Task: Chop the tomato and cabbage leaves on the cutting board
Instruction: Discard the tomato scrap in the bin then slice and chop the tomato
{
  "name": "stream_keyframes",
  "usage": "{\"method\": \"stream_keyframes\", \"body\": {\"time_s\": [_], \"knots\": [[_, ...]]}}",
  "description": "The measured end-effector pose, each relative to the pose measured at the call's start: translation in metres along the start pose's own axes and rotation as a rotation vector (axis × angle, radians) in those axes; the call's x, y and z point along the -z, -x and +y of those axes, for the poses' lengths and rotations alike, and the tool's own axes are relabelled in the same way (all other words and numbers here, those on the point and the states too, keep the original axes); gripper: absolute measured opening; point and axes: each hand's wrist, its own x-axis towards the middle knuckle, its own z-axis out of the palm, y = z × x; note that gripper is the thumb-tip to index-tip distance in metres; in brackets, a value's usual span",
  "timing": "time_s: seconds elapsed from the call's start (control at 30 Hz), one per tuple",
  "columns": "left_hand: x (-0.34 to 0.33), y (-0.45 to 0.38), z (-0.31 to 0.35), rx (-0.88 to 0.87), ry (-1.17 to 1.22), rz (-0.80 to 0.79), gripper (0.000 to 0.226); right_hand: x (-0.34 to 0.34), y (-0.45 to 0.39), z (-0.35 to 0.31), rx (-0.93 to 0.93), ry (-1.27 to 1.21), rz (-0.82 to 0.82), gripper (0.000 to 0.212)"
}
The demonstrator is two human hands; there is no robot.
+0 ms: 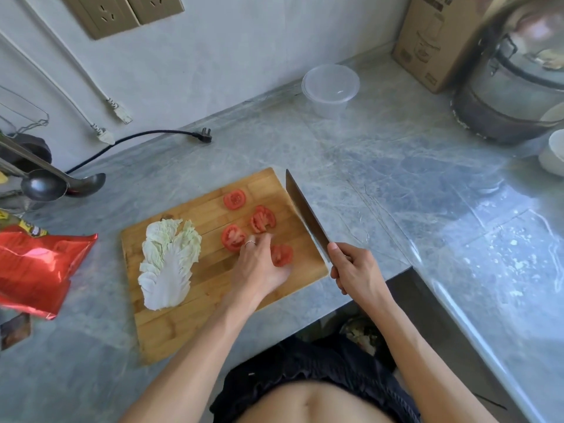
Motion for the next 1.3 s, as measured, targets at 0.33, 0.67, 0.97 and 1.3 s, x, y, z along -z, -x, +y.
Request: {"method": "stream_keyframes", "body": {"time_s": [0.33,0.67,0.97,1.3], "knots": [[-0.012,-0.001,-0.009,-0.199,0.015,0.072,0.043,-0.013,0.049,-0.006,-0.014,0.069,0.098,0.042],[-0.031,0.000,0.005,-0.216,0.052,0.165,0.019,-0.026,0.077,-0.008,0.004,0.168,0.059,0.040],[-0.034,-0.009,0.007,-0.179,0.085,0.090,0.032,-0.024,0.086,-0.002,-0.007,0.186,0.082,0.044],[-0.040,-0.018,0.001,-0.233,0.032,0.102,0.026,-0.031,0.068,-0.003,-0.032,0.216,0.095,0.040]]}}
